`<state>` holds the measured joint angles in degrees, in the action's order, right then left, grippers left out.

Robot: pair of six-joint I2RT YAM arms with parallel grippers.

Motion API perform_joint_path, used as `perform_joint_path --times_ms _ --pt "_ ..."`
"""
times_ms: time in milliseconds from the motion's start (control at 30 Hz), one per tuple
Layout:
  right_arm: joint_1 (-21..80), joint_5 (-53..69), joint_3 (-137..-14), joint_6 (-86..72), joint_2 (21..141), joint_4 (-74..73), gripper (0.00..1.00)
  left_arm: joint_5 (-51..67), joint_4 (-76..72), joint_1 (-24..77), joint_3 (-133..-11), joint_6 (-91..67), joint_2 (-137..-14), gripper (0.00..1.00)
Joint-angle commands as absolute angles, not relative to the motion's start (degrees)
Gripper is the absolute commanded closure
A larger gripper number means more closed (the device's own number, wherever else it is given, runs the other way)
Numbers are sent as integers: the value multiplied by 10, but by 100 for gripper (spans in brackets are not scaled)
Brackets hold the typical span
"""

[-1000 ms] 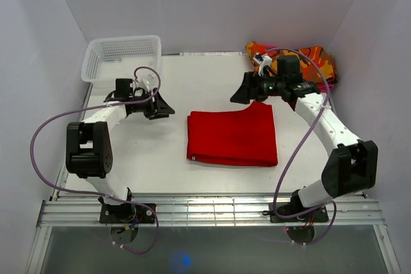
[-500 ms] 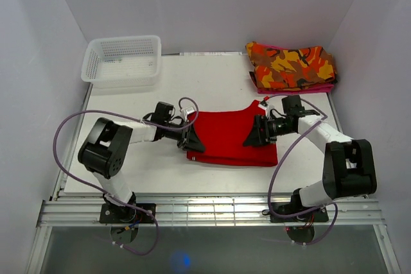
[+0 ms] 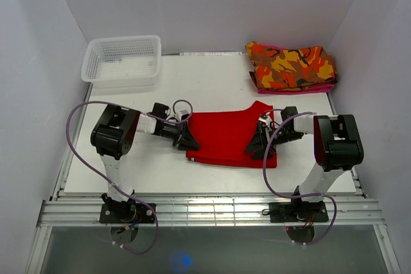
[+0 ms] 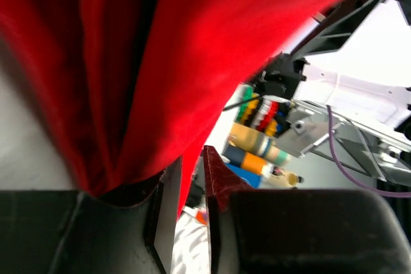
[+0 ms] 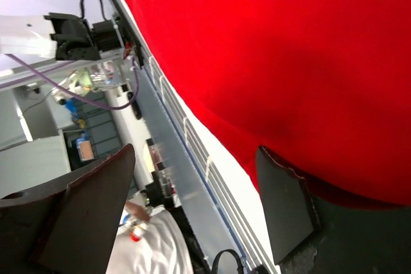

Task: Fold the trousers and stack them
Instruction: Fold the trousers

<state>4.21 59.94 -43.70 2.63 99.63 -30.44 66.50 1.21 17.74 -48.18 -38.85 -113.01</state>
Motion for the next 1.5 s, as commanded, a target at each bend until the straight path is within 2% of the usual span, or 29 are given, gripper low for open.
perform_joint_path --times_ms 0,133,267,467,633,733,800,867,967,1067,1100,1233,1400,1467 --pt "45 547 -496 67 984 -327 18 641 78 166 -533 -289 -1118 68" --pt "43 578 -603 64 946 -381 18 691 158 166 -605 -208 -1052 67" --pt "39 579 -682 52 960 -375 18 685 103 166 -642 -266 -1043 66" --pt "22 558 -727 63 1073 -343 18 625 -37 163 -681 -380 -1149 68" --pt "7 534 -765 73 1162 -306 18 589 -41 149 -750 -385 -1260 68" --pt "7 519 -794 72 1177 -290 19 574 -5 140 -786 -339 -1281 67" --pt "8 521 -807 57 1167 -293 20 573 58 134 -808 -289 -1277 61" --pt "8 524 -823 62 1126 -308 19 570 82 130 -818 -272 -1240 46" --pt "22 512 -843 88 1053 -348 19 570 96 113 -782 -282 -1156 39" --pt "89 410 -820 132 965 -348 19 571 62 82 -705 -349 -1065 33" --pt "147 376 -809 141 944 -339 19 570 58 72 -693 -359 -1045 30" --pt "310 217 -754 177 863 -277 18 556 86 27 -653 -362 -960 3" --pt "479 100 -739 250 879 -251 9 543 147 -37 -620 -339 -891 2" --pt "506 76 -755 249 914 -249 8 529 166 -53 -611 -328 -877 2"
